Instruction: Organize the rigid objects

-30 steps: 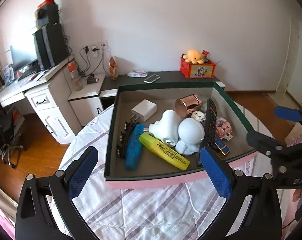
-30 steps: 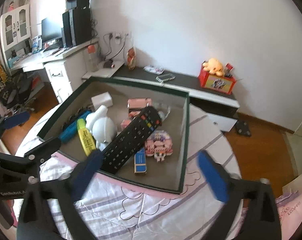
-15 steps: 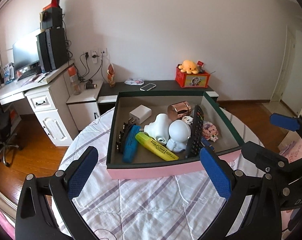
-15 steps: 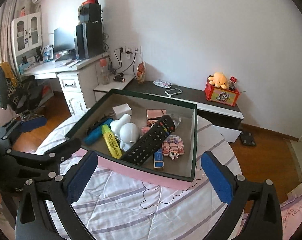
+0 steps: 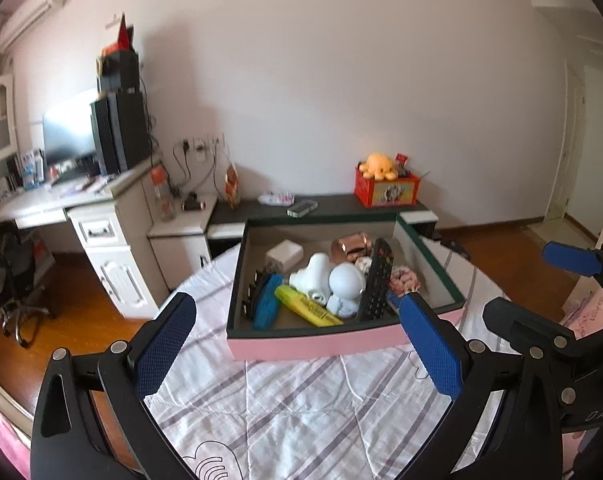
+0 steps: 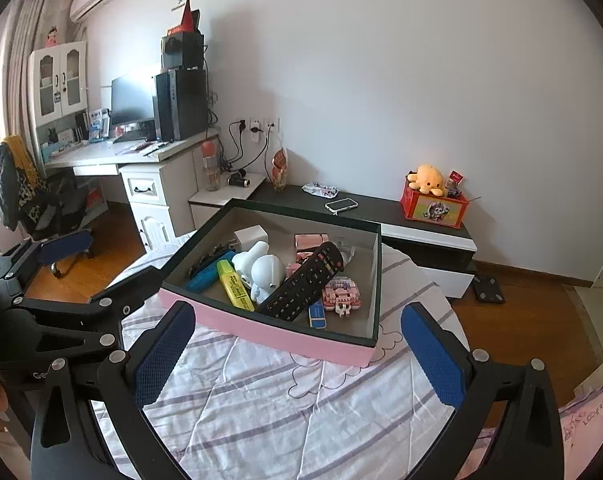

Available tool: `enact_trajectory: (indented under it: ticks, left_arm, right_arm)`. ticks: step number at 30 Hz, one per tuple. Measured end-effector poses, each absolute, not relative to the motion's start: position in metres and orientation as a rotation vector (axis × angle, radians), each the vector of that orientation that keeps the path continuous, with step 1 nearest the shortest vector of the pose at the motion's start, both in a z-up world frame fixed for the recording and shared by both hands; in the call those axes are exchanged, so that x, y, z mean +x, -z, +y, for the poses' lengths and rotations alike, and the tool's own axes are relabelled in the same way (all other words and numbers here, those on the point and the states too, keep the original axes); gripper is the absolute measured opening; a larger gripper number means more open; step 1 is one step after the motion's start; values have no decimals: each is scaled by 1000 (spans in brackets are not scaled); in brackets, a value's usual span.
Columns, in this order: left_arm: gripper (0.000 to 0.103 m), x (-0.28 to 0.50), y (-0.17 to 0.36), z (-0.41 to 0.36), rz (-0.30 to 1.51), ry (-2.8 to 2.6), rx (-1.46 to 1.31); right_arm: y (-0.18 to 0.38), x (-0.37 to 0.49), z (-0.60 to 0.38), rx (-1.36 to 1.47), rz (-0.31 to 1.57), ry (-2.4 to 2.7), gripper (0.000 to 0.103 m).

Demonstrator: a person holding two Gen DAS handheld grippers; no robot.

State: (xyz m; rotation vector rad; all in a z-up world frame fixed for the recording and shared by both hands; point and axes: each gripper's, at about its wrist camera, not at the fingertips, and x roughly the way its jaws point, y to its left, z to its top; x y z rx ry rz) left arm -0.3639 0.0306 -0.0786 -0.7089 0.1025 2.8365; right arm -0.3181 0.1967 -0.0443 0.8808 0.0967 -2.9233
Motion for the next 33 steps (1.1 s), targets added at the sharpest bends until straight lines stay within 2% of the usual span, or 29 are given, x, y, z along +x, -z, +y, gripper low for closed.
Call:
enact_trajectory:
  ticks: [11, 22, 33]
  left_arm:
    - [103, -324, 61, 37, 110, -2862, -600]
    - [103, -248, 36, 29, 184, -2958, -455]
    - [103, -167, 0, 9, 132, -3017, -288]
  right_arm:
    - [31, -275, 201, 776, 84, 2964, 103]
    - [9, -213, 191, 635, 60, 2981, 103]
    - [-26, -135, 167, 419, 112, 3021, 103]
